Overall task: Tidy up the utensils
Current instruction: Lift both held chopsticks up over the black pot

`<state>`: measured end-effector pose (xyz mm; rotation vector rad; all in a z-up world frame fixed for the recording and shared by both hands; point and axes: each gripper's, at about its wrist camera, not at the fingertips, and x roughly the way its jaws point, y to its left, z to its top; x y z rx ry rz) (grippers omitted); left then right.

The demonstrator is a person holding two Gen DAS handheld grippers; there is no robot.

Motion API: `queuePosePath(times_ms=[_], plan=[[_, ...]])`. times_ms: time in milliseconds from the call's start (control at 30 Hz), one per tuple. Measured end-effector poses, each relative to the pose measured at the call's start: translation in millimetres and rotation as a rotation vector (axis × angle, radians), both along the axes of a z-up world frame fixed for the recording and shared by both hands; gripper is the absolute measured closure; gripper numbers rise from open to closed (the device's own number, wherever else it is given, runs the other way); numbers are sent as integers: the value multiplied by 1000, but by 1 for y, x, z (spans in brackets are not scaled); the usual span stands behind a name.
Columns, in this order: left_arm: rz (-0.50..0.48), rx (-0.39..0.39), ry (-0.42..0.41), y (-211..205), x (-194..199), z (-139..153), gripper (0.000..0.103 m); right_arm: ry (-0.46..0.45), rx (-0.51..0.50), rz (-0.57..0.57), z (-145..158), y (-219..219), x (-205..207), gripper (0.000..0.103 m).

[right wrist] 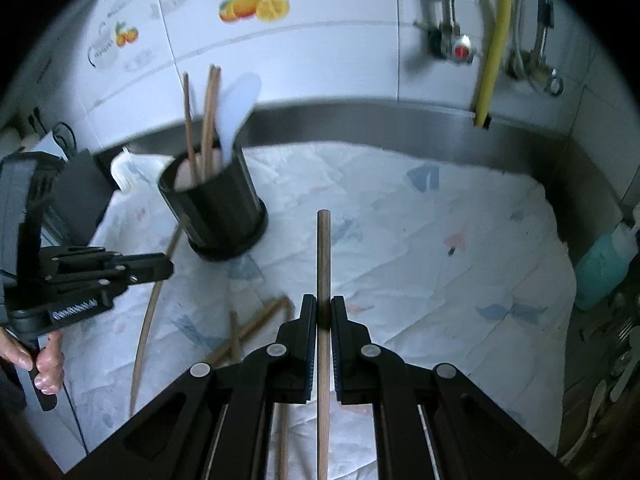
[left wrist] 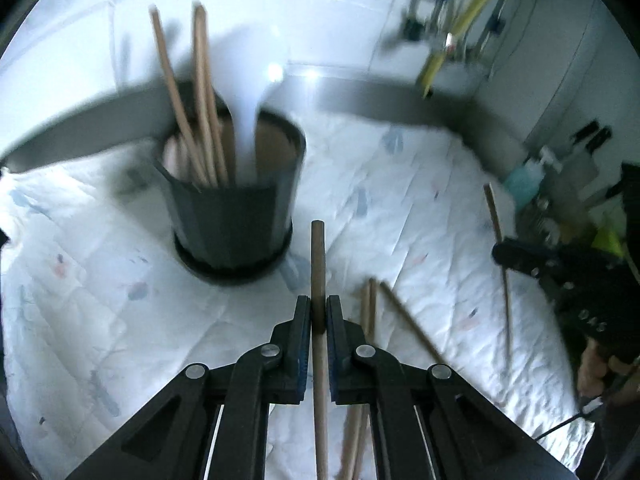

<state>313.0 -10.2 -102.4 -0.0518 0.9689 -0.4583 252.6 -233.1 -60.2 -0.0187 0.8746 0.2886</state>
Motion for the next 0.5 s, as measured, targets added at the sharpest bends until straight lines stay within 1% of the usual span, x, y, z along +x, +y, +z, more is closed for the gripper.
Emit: queuePosePath(times_ms=[267,500], plan=[[82,-72,-157,31,-18,75,96,-103,25,26,36,6,-8,94],[155,-134,-299,57,-6,145,96,-204,58,52,71,18,1,94]])
